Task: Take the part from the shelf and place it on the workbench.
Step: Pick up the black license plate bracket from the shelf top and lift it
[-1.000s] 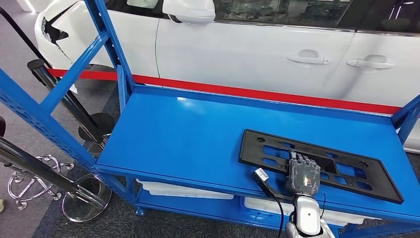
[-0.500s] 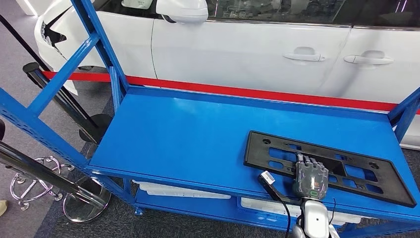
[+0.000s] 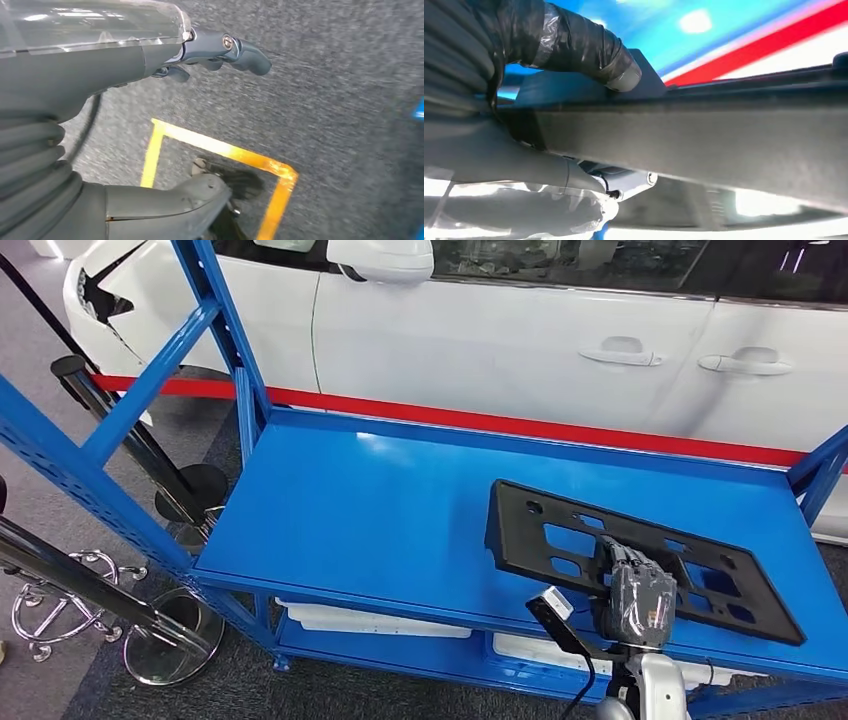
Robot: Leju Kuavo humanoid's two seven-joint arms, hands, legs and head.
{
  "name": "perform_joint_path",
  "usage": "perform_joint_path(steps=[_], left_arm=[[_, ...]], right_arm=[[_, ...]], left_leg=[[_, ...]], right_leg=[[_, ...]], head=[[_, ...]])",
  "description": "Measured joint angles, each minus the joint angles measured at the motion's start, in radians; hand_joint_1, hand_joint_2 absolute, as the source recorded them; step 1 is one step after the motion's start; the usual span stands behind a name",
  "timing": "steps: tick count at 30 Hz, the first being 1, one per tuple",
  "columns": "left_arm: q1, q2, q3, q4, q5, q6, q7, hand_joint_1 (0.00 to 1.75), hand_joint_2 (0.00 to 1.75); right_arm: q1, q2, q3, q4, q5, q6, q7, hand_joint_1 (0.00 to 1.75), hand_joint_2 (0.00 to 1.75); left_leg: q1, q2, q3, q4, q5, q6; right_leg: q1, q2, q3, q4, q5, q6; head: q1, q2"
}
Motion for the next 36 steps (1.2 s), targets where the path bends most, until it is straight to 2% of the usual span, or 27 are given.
perform_joint_path(steps=[2, 3, 4, 7, 9, 10, 12, 13, 14, 15, 17, 18, 19, 20, 23, 24, 25, 27, 28, 29, 30, 31, 33, 34, 36], left_arm=[[-0.001, -0.002, 0.024, 0.000, 0.023, -0.060, -0.055, 0.00, 1.75], [-0.003, -0.002, 0.035, 0.000, 0.029, -0.082, -0.079, 0.00, 1.75], [-0.006, -0.003, 0.045, 0.000, 0.030, -0.092, -0.097, 0.00, 1.75], [-0.009, -0.005, 0.058, 0.000, -0.005, -0.059, -0.149, 0.00, 1.75], [-0.010, -0.007, 0.058, 0.000, -0.043, -0.032, -0.187, 0.00, 1.75], [-0.010, -0.008, 0.058, 0.000, -0.056, -0.027, -0.198, 0.00, 1.75], [-0.012, -0.009, 0.057, 0.000, -0.068, -0.037, -0.203, 0.00, 1.75], [-0.012, -0.010, 0.057, 0.000, -0.070, -0.049, -0.204, 0.00, 1.75], [-0.013, -0.010, 0.057, 0.000, -0.072, -0.064, -0.205, 0.00, 1.75], [-0.013, -0.011, 0.057, 0.000, -0.074, -0.077, -0.207, 0.00, 1.75], [-0.014, -0.010, 0.057, 0.000, -0.078, -0.091, -0.210, 0.00, 1.75], [-0.015, -0.010, 0.057, 0.000, -0.080, -0.095, -0.211, 0.00, 1.75], [-0.017, -0.009, 0.057, 0.000, -0.081, -0.097, -0.211, 0.00, 1.75], [-0.018, -0.008, 0.057, 0.000, -0.081, -0.097, -0.211, 0.00, 1.75], [-0.018, -0.009, 0.057, 0.000, -0.081, -0.098, -0.212, 0.00, 1.75], [-0.017, -0.010, 0.057, 0.000, -0.081, -0.098, -0.212, 0.00, 1.75], [-0.017, -0.011, 0.057, 0.000, -0.081, -0.098, -0.212, 0.00, 1.75], [-0.017, -0.012, 0.057, 0.000, -0.082, -0.099, -0.213, 0.00, 1.75], [-0.017, -0.013, 0.057, 0.000, -0.082, -0.100, -0.213, 0.00, 1.75], [-0.017, -0.014, 0.057, 0.000, -0.083, -0.101, -0.212, 0.00, 1.75], [-0.017, -0.015, 0.058, 0.000, -0.082, -0.102, -0.211, 0.00, 1.75], [-0.018, -0.016, 0.060, 0.000, -0.081, -0.103, -0.209, 0.00, 1.75], [-0.019, -0.020, 0.068, 0.000, -0.075, -0.104, -0.202, 0.00, 1.75], [-0.020, -0.022, 0.074, 0.000, -0.073, -0.104, -0.196, 0.00, 1.75], [-0.021, -0.024, 0.084, 0.000, -0.071, -0.103, -0.169, 0.00, 1.75]], right_arm=[[-0.001, -0.017, 0.029, -0.064, -0.189, -0.007, -0.160, 1.75, 1.75], [-0.002, -0.023, 0.046, -0.103, -0.261, -0.010, -0.228, 1.75, 1.75], [-0.003, -0.027, 0.063, -0.142, -0.317, -0.012, -0.282, 1.75, 1.75], [0.006, -0.032, 0.108, -0.259, -0.456, -0.015, -0.419, 1.75, 1.75], [0.016, -0.037, 0.144, -0.346, -0.577, -0.007, -0.520, 1.75, 1.75], [0.019, -0.039, 0.165, -0.387, -0.624, 0.001, -0.557, 1.75, 1.75], [0.019, -0.041, 0.204, -0.451, -0.689, 0.028, -0.598, 1.75, 1.75], [0.018, -0.042, 0.222, -0.475, -0.731, 0.053, -0.610, 1.75, 1.75], [0.015, -0.042, 0.241, -0.499, -0.794, 0.092, -0.621, 1.75, 1.75], [0.009, -0.043, 0.261, -0.523, -0.870, 0.145, -0.629, 1.75, 1.75], [-0.009, -0.042, 0.299, -0.572, -1.014, 0.259, -0.635, 1.75, 1.75], [-0.018, -0.041, 0.315, -0.592, -1.058, 0.301, -0.636, 1.75, 1.75], [-0.025, -0.041, 0.328, -0.608, -1.082, 0.327, -0.636, 1.75, 1.75], [-0.029, -0.040, 0.340, -0.621, -1.093, 0.340, -0.636, 1.75, 1.75], [-0.036, -0.039, 0.359, -0.648, -1.105, 0.350, -0.638, 1.75, 1.75], [-0.039, -0.039, 0.360, -0.654, -1.110, 0.356, -0.639, 1.75, 1.75], [-0.041, -0.039, 0.360, -0.659, -1.116, 0.363, -0.640, 1.75, 1.75], [-0.043, -0.039, 0.361, -0.663, -1.135, 0.385, -0.642, 1.75, 1.75], [-0.043, -0.039, 0.362, -0.663, -1.153, 0.404, -0.639, 1.75, 1.75], [-0.043, -0.038, 0.362, -0.663, -1.187, 0.435, -0.633, 1.75, 1.75], [-0.044, -0.038, 0.363, -0.663, -1.240, 0.480, -0.619, 1.75, 1.75], [-0.046, -0.037, 0.363, -0.663, -1.313, 0.537, -0.594, 1.75, 1.75], [-0.054, -0.035, 0.364, -0.658, -1.475, 0.669, -0.522, 1.75, 1.75], [-0.056, -0.035, 0.364, -0.651, -1.535, 0.731, -0.486, 1.75, 1.75], [-0.050, -0.038, 0.360, -0.627, -1.575, 0.823, -0.443, 1.75, 1.75]], left_leg=[[-0.001, -0.001, 0.004, 0.004, -0.006, -0.008], [-0.003, -0.001, 0.005, 0.007, -0.009, -0.015], [-0.005, -0.002, 0.004, 0.011, -0.012, -0.021], [-0.005, -0.003, -0.001, 0.017, -0.019, -0.039], [-0.001, -0.002, -0.018, 0.056, -0.049, -0.048], [0.001, -0.002, -0.039, 0.106, -0.080, -0.052], [0.002, -0.002, -0.101, 0.245, -0.146, -0.056], [0.002, -0.002, -0.127, 0.299, -0.163, -0.056], [0.001, -0.002, -0.137, 0.319, -0.159, -0.055], [0.001, -0.002, -0.129, 0.296, -0.135, -0.051], [-0.004, -0.002, -0.072, 0.165, -0.060, -0.035], [-0.008, -0.002, -0.043, 0.099, -0.032, -0.025], [-0.012, -0.002, -0.024, 0.054, -0.018, -0.017], [-0.016, -0.002, -0.015, 0.031, -0.014, -0.010], [-0.012, -0.004, -0.010, 0.011, -0.005, -0.004], [-0.008, -0.003, -0.008, 0.004, 0.001, -0.001], [-0.004, -0.002, -0.007, -0.002, 0.005, 0.001], [-0.005, 0.001, -0.009, -0.003, 0.007, 0.004], [-0.005, 0.002, -0.010, -0.002, 0.007, 0.004], [-0.005, 0.002, -0.010, 0.000, 0.007, 0.003], [-0.005, 0.002, -0.010, 0.003, 0.007, 0.002], [-0.005, 0.002, -0.010, 0.006, 0.006, 0.001], [-0.006, 0.000, -0.012, 0.015, 0.002, -0.006], [-0.008, 0.000, -0.016, 0.020, 0.001, -0.011], [-0.010, -0.002, -0.023, 0.025, 0.002, -0.021]], right_leg=[[-0.003, 0.000, 0.067, -0.137, 0.070, -0.001], [-0.003, 0.000, 0.095, -0.196, 0.091, -0.004], [-0.002, 0.001, 0.111, -0.231, 0.100, -0.008], [0.001, 0.001, 0.110, -0.241, 0.096, -0.029], [0.001, -0.001, 0.109, -0.241, 0.097, -0.044], [0.001, -0.002, 0.109, -0.242, 0.097, -0.050], [0.005, -0.002, 0.108, -0.242, 0.096, -0.056], [0.008, -0.002, 0.109, -0.242, 0.095, -0.058], [0.010, -0.001, 0.110, -0.241, 0.095, -0.059], [0.013, 0.000, 0.112, -0.241, 0.094, -0.060], [0.016, 0.002, 0.116, -0.241, 0.093, -0.061], [0.018, 0.003, 0.116, -0.240, 0.092, -0.060], [0.018, 0.003, 0.115, -0.239, 0.091, -0.056], [0.017, 0.002, 0.114, -0.240, 0.092, -0.052], [0.018, 0.000, 0.112, -0.240, 0.090, -0.035], [0.019, 0.000, 0.105, -0.221, 0.075, -0.031], [0.019, 0.000, 0.087, -0.181, 0.048, -0.027], [0.015, 0.001, 0.028, -0.049, -0.022, -0.020], [0.013, 0.001, 0.000, 0.010, -0.043, -0.016], [0.010, 0.001, -0.014, 0.040, -0.045, -0.014], [0.008, 0.000, -0.009, 0.030, -0.026, -0.011], [0.005, 0.000, 0.015, -0.020, 0.008, -0.010], [0.003, 0.000, 0.081, -0.160, 0.074, -0.012], [0.003, 0.000, 0.101, -0.207, 0.090, -0.016], [0.008, 0.001, 0.107, -0.232, 0.094, -0.025]], head=[[0.000, 0.000], [0.000, 0.000], [0.000, 0.000], [0.000, 0.000], [0.000, 0.000], [0.000, 0.000], [-0.001, 0.000], [-0.001, 0.000], [-0.001, 0.000], [-0.001, 0.000], [0.000, 0.000], [0.000, 0.000], [0.000, 0.000], [0.000, 0.000], [0.000, 0.000], [0.000, 0.000], [0.000, 0.000], [0.000, 0.000], [0.000, 0.000], [0.000, 0.000], [0.000, 0.000], [0.000, 0.000], [0.000, 0.000], [0.000, 0.000], [0.000, 0.000]])
